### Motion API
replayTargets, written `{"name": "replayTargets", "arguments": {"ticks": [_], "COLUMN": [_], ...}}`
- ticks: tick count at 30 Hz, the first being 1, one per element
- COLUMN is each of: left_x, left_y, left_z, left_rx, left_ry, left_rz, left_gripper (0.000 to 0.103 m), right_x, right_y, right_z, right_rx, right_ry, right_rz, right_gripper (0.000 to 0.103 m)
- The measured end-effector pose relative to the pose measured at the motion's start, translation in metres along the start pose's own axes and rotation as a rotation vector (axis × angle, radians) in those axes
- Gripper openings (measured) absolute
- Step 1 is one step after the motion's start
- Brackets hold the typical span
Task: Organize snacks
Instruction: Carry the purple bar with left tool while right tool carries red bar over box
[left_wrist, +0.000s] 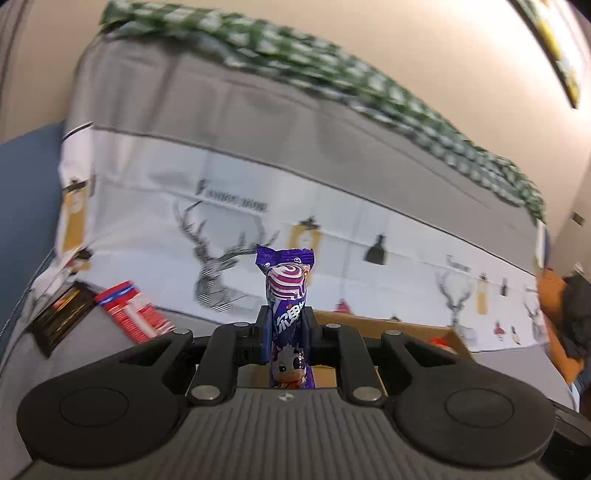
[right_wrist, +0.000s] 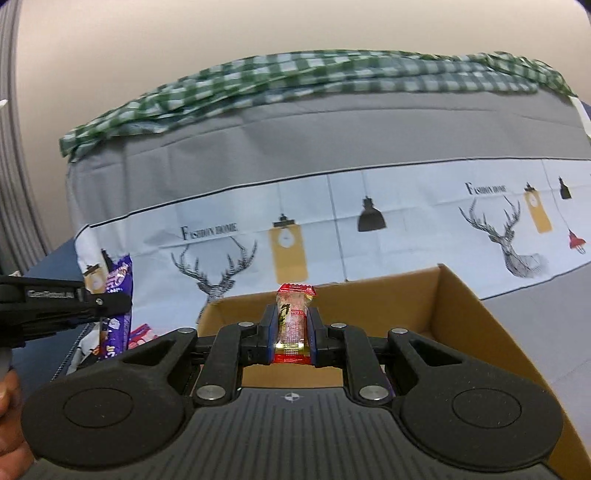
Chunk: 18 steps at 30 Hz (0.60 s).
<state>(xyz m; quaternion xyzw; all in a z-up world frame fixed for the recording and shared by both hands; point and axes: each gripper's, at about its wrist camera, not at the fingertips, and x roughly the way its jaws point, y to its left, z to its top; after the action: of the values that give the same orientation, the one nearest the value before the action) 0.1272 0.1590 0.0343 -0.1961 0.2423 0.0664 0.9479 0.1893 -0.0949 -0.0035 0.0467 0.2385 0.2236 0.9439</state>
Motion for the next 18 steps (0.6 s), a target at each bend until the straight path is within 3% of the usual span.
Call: {"name": "replayTargets", "arguments": {"ticks": [5, 12, 18], "left_x": [-0.006, -0.018, -0.031], "left_y": [-0.017, -0.051, -0.064], "left_z": [-0.005, -0.019, -0.024], "left_rx": [0.024, 0.146, 0.19], "left_ry": [-0.019, -0.073, -0.147], "left_rz": [-0.085, -0.181, -0.221], "left_gripper": [0.017, 0.017, 0.017], "right_x": [0.001, 0.0, -0.015], "right_y": [-0.006, -0.017, -0.022], "right_z": [-0.004, -0.002, 0.002], "right_rx": [0.013, 0.045, 0.061], "right_ry": [0.021, 0.007, -0.112], "right_rz": [-0.033, -0.081, -0.182], "right_gripper": [0.017, 0.017, 0.017]}}
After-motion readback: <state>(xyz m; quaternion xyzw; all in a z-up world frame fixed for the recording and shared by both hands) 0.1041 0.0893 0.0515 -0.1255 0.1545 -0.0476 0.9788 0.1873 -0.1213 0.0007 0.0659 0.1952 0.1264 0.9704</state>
